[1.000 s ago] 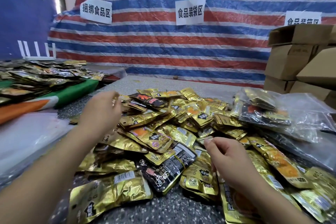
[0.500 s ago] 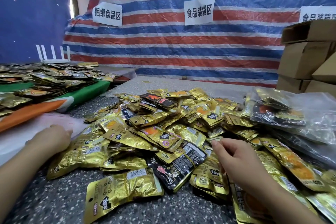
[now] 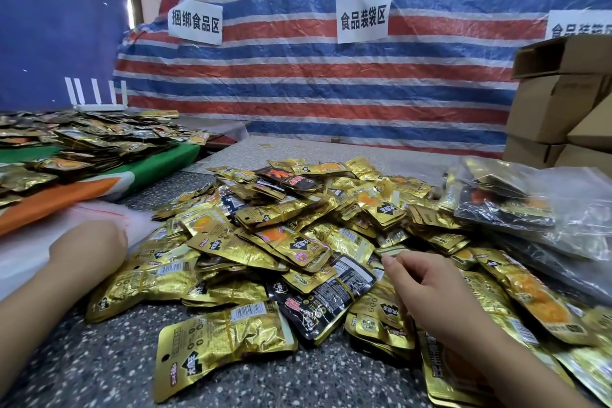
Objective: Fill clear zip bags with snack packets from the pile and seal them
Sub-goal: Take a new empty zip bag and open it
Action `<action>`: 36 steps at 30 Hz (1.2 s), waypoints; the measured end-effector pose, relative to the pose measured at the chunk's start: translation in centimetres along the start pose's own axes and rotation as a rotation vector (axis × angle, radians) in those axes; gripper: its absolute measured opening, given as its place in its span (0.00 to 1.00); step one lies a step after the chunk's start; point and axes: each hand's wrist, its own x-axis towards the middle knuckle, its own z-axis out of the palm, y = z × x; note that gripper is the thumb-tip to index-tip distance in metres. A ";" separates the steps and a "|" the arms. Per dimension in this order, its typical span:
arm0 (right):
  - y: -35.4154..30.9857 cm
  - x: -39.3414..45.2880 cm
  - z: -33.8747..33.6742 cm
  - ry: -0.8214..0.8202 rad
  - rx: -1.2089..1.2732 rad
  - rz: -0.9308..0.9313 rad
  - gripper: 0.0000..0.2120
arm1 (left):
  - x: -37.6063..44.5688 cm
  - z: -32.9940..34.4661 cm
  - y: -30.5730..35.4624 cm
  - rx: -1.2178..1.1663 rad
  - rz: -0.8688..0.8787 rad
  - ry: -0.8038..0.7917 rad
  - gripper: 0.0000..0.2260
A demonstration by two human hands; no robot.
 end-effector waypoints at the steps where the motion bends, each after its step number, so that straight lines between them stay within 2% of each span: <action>1: 0.0 0.0 0.0 0.001 -0.005 -0.004 0.22 | -0.2 -0.2 0.1 0.050 0.010 -0.017 0.13; 4: 0.2 -0.1 0.1 -0.002 -0.014 -0.008 0.23 | -0.4 -0.5 -0.2 0.092 0.016 -0.056 0.12; 9: 0.3 -0.1 0.2 -0.009 -0.016 -0.010 0.23 | -0.5 0.2 -1.0 -0.171 -0.061 0.068 0.09; 12: 0.2 -0.1 0.2 -0.013 -0.011 -0.010 0.23 | -0.5 0.3 -0.9 -0.321 -0.105 0.130 0.14; 15: 0.1 0.0 0.1 -0.012 -0.007 -0.011 0.24 | -0.5 -0.4 -0.7 -0.341 -0.121 0.153 0.16; 18: 0.1 0.0 0.2 -0.015 -0.005 -0.001 0.23 | -1.1 -2.1 0.1 -0.356 -0.099 0.256 0.11; 26: -0.1 -0.1 0.0 -0.027 0.011 0.007 0.23 | -3.9 -8.1 6.2 -0.484 0.065 0.455 0.09; 30: -0.3 0.0 0.1 -0.033 0.033 0.026 0.23 | -6.3 -11.1 11.6 -0.637 0.160 0.468 0.14; 32: -0.3 0.1 0.0 -0.045 0.100 0.074 0.23 | -8.2 -12.3 14.6 -0.718 0.245 0.476 0.13; 36: -0.3 0.6 -0.7 -0.048 0.390 0.283 0.24 | -12.8 -13.3 20.1 -0.880 0.482 0.425 0.11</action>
